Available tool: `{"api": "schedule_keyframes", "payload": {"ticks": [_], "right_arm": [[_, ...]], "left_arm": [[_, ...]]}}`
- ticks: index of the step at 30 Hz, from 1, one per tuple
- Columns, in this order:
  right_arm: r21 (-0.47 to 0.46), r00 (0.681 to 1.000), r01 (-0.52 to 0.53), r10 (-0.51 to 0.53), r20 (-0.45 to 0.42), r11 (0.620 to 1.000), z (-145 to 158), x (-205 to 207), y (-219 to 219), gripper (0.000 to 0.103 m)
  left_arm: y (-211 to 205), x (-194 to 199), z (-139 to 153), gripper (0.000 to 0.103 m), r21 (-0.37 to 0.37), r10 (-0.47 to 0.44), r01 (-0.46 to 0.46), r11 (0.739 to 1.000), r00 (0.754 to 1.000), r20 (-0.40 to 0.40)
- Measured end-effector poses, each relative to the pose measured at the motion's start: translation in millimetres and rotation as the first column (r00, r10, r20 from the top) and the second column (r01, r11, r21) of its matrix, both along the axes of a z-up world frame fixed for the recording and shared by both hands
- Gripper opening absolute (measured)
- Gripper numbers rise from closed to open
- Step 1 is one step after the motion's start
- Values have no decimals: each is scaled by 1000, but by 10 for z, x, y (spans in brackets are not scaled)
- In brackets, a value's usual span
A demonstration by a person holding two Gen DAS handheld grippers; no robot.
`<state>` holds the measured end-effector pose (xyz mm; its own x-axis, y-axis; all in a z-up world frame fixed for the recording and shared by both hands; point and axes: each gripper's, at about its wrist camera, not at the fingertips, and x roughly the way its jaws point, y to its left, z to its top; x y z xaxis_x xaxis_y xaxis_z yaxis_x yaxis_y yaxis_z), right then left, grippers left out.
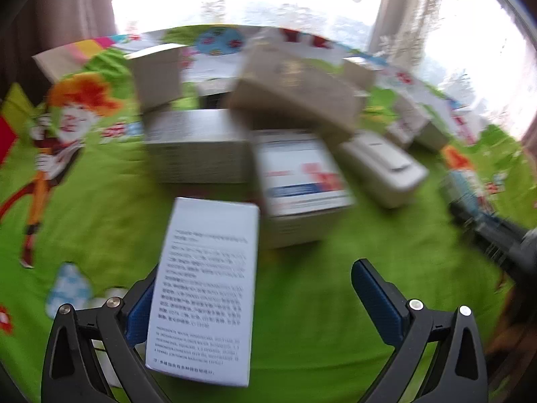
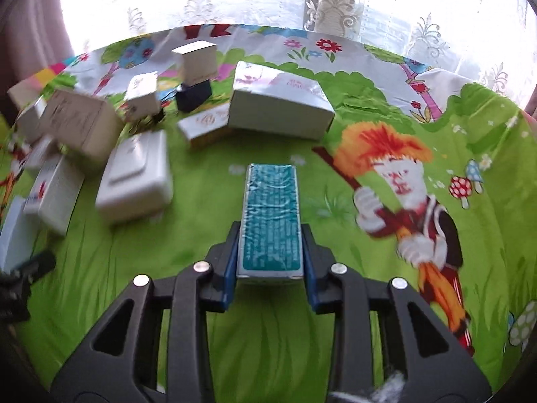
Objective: Organize rigid objects
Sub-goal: 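Lift the teal box with the right gripper while the left gripper lifts the white box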
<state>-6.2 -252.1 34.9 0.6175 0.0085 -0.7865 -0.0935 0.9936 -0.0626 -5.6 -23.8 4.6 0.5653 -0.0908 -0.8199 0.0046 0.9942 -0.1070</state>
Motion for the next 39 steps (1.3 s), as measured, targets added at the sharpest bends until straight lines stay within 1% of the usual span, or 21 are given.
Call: {"api": "schedule_keyframes", "payload": {"ticks": [5, 6, 7, 8, 11, 14, 16, 21, 22, 23, 24, 25, 27, 30, 33, 34, 35, 36, 37, 38, 39], "right_arm": [[5, 1000, -3, 3, 4, 1000, 0, -97, 7, 37], [4, 1000, -3, 3, 4, 1000, 0, -101, 8, 37], [5, 1000, -3, 3, 6, 1000, -1, -113, 12, 37], [5, 1000, -3, 3, 6, 1000, 1, -116, 12, 37], [-1, 1000, -3, 3, 5, 1000, -1, -111, 23, 37], [-5, 1000, -2, 2, 4, 1000, -3, -90, 22, 37], [-11, 1000, -2, 2, 4, 1000, 0, -100, 31, 37], [-9, 1000, -4, 4, 5, 1000, 2, -116, 18, 37], [-3, 1000, -3, 3, 4, 1000, 3, -113, 13, 37], [3, 1000, -3, 3, 4, 1000, 3, -114, 7, 37], [8, 1000, -3, 3, 4, 1000, 3, -116, 0, 38], [11, 1000, -3, 3, 4, 1000, 3, -117, -4, 38], [13, 1000, -3, 3, 3, 1000, 3, -116, -6, 38], [23, 1000, -3, 3, 2, 1000, 4, -115, -12, 38], [42, 1000, 0, 0, 0, 999, 7, -112, -33, 38], [51, 1000, 2, -2, 0, 999, 8, -113, -44, 42], [60, 1000, -2, 2, -1, 998, 8, -116, -50, 47], [70, 1000, -10, 10, -3, 997, 6, -116, -52, 58], [72, 1000, -13, 14, -6, 997, 2, -112, -47, 69], [61, 1000, -8, 9, -13, 998, -8, -104, -36, 72], [51, 1000, -5, 6, -17, 999, -16, -99, -24, 74]], "left_arm": [[-289, 328, -53, 102, 72, 32, -32, 997, 999, 6], [-308, 400, -55, 100, 97, 41, -41, 994, 999, 6], [-306, 433, -40, 93, 99, 40, -40, 994, 999, 9], [-304, 442, -12, 86, 80, 32, -33, 996, 999, 15], [-225, 358, 56, 86, -64, -1, 0, 998, 1000, -7], [-182, 184, 110, 89, -229, 53, -54, 972, 999, -9], [-218, 236, 129, 92, -238, 116, -113, 965, 993, -2], [-269, 588, 43, 91, -182, 217, -222, 958, 975, -49], [-264, 590, 45, 83, -174, 212, -217, 960, 976, -49], [-256, 564, 42, 64, -175, 198, -201, 964, 980, -36], [-243, 511, 33, 62, -176, 163, -165, 971, 986, -24], [-235, 456, 39, 52, -148, 139, -139, 979, 990, -14], [-224, 320, 43, 44, -108, 78, -77, 991, 997, -1], [-129, 58, 51, 44, -71, -6, 6, 997, 1000, 7], [68, -71, 82, 45, -97, -35, 34, 995, 999, -6], [150, -76, 85, 48, -119, -27, 26, 993, 1000, -9], [209, -73, 86, 56, -141, -19, 17, 990, 1000, -12], [277, -57, 98, 62, -179, -9, 5, 984, 1000, -21], [324, -54, 107, 75, -199, 0, -6, 980, 1000, -30], [348, -45, 103, 81, -201, 3, -10, 979, 999, -32], [367, -71, 119, 81, -199, -8, 2, 980, 1000, -29]]}}
